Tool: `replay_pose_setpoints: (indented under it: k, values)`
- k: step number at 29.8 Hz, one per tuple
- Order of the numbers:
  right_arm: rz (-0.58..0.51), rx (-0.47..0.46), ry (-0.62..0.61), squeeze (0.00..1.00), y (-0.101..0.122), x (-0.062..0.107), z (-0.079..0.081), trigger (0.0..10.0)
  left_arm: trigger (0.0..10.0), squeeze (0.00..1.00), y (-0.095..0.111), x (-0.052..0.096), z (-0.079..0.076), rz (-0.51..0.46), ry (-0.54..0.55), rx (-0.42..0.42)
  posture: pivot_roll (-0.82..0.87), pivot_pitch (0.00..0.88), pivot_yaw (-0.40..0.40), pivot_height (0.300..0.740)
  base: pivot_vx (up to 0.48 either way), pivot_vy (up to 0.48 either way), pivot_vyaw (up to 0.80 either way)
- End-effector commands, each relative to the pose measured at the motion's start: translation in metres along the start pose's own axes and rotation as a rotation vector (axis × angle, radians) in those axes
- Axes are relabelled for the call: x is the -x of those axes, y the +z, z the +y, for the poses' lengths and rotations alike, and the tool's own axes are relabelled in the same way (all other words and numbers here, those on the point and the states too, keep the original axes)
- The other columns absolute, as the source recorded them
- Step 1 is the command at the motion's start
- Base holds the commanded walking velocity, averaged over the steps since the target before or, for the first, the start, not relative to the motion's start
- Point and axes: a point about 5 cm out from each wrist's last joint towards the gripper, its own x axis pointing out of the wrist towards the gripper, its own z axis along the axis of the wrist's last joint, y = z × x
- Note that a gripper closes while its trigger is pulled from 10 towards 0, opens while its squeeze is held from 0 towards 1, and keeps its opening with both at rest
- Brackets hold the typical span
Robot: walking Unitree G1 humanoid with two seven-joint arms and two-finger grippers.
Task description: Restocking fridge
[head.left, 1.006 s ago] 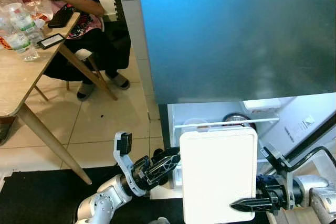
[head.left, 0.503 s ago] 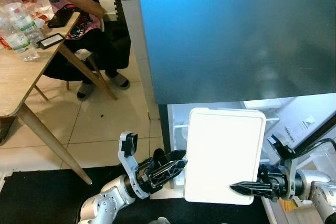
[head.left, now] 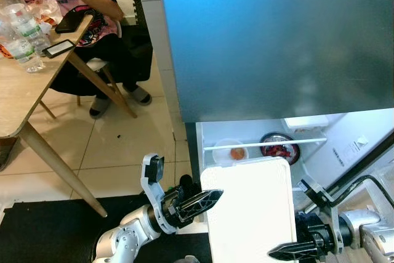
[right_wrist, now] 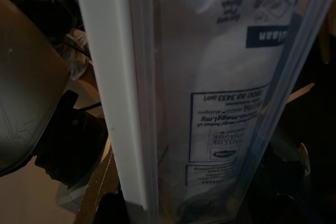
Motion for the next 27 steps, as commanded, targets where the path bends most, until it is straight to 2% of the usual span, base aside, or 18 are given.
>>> replay_pose_setpoints:
  k: [1,3,4,15,20,21,22,23,25,26,27]
  values:
    - [0.015,0.058,0.043,0.00,0.008,-0.009,0.002,0.0,10.0,0.00,-0.002,0.002,0.001,0.011,0.021,-0.001,-0.03,0.122,0.041,0.740,0.000,0.000,0.00]
    - [0.013,0.060,0.040,0.00,0.009,-0.009,0.001,0.0,10.0,0.00,-0.002,0.001,0.001,0.014,0.023,-0.002,-0.03,0.122,0.041,0.740,0.000,0.000,0.00]
    - [0.014,0.066,0.030,0.00,0.010,-0.010,0.000,0.0,0.0,0.00,-0.003,0.001,0.001,0.025,0.022,0.005,-0.03,0.122,0.037,0.740,0.000,0.000,0.00]
    - [0.000,0.118,-0.075,0.00,0.014,-0.006,-0.010,0.0,0.0,0.00,-0.008,0.003,0.001,0.051,0.032,0.016,-0.02,0.121,0.038,0.740,0.000,0.000,0.00]
    - [-0.089,0.147,-0.107,0.00,0.027,-0.004,-0.014,0.0,0.0,0.00,-0.008,0.004,0.001,0.052,0.041,0.013,-0.02,0.114,0.036,0.740,0.000,0.000,0.00]
    - [-0.114,0.153,-0.111,0.00,0.031,-0.004,-0.014,8.5,0.0,0.00,-0.008,0.004,0.002,0.049,0.045,0.011,-0.02,0.108,0.035,0.740,0.000,0.000,0.00]
    - [-0.114,0.153,-0.111,0.00,0.031,-0.004,-0.014,8.5,0.0,0.00,-0.008,0.004,0.002,0.049,0.045,0.011,-0.02,0.108,0.035,0.740,0.000,0.000,0.00]
    - [-0.138,0.156,-0.115,0.00,0.034,-0.005,-0.015,10.0,0.0,0.00,-0.007,0.004,0.002,0.046,0.050,0.009,-0.02,0.106,0.034,0.740,0.000,0.000,0.00]
    - [-0.197,0.147,-0.127,0.00,0.040,-0.005,-0.017,10.0,0.0,0.00,-0.006,0.004,0.003,0.031,0.060,0.002,-0.02,0.103,0.034,0.740,0.000,0.000,0.00]
    - [-0.261,0.138,-0.148,0.01,0.045,-0.003,-0.019,10.0,0.0,0.00,-0.003,0.004,0.005,0.012,0.075,-0.007,-0.02,0.103,0.034,0.740,0.000,0.000,0.00]
    - [-0.304,0.131,-0.162,0.65,0.049,-0.002,-0.021,10.0,0.0,0.00,-0.002,0.004,0.006,-0.002,0.085,-0.012,-0.02,0.103,0.034,0.740,0.000,0.000,0.00]
